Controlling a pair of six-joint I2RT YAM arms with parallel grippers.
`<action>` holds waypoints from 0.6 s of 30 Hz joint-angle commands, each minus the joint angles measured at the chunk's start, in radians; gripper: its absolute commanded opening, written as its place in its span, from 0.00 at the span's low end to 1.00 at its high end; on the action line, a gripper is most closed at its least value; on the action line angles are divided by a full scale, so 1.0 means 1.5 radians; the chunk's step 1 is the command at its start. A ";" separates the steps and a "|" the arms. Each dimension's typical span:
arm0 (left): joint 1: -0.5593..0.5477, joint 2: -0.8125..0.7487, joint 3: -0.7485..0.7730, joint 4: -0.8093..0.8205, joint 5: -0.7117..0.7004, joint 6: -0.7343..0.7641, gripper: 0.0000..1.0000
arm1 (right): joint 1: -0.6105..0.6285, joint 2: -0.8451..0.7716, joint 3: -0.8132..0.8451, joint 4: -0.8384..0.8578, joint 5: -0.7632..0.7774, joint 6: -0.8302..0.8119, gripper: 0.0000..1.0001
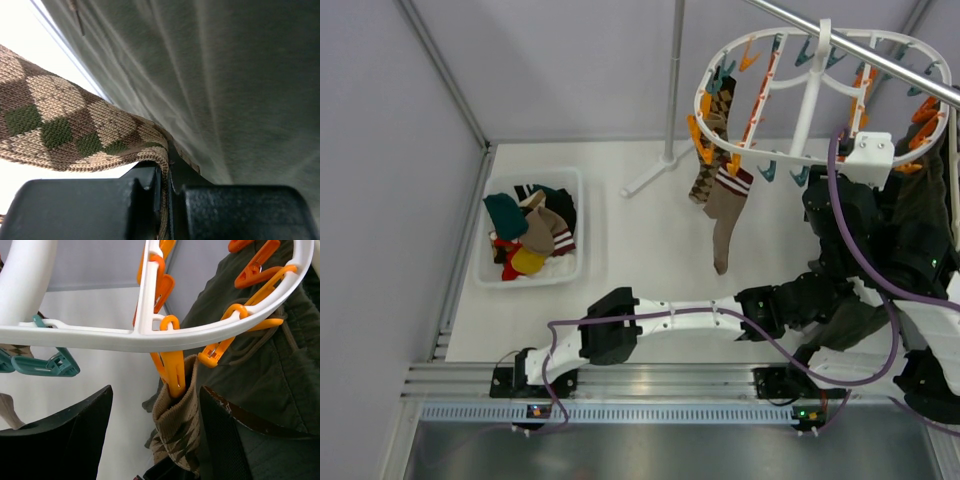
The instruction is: Remove the socks clipped to the hanger
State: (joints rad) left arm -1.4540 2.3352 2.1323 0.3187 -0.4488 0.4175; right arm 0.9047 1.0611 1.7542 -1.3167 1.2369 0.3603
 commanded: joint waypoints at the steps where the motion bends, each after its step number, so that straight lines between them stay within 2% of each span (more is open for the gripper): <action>1: -0.004 0.010 0.017 0.006 0.045 0.003 0.00 | -0.010 -0.009 0.007 0.036 0.001 -0.040 0.67; 6: -0.004 0.000 0.007 0.006 0.066 0.005 0.00 | -0.025 0.002 -0.011 0.064 0.059 -0.091 0.67; 11: -0.004 -0.010 -0.001 0.007 0.076 0.010 0.00 | -0.071 -0.009 -0.055 0.143 0.063 -0.163 0.66; 18: -0.004 -0.016 -0.010 0.007 0.089 0.008 0.00 | -0.077 -0.018 -0.097 0.238 0.053 -0.223 0.63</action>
State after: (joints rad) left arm -1.4540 2.3352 2.1292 0.3183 -0.3511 0.4221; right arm 0.8082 1.0485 1.6119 -1.0874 1.2972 0.0956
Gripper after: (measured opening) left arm 0.027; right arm 0.637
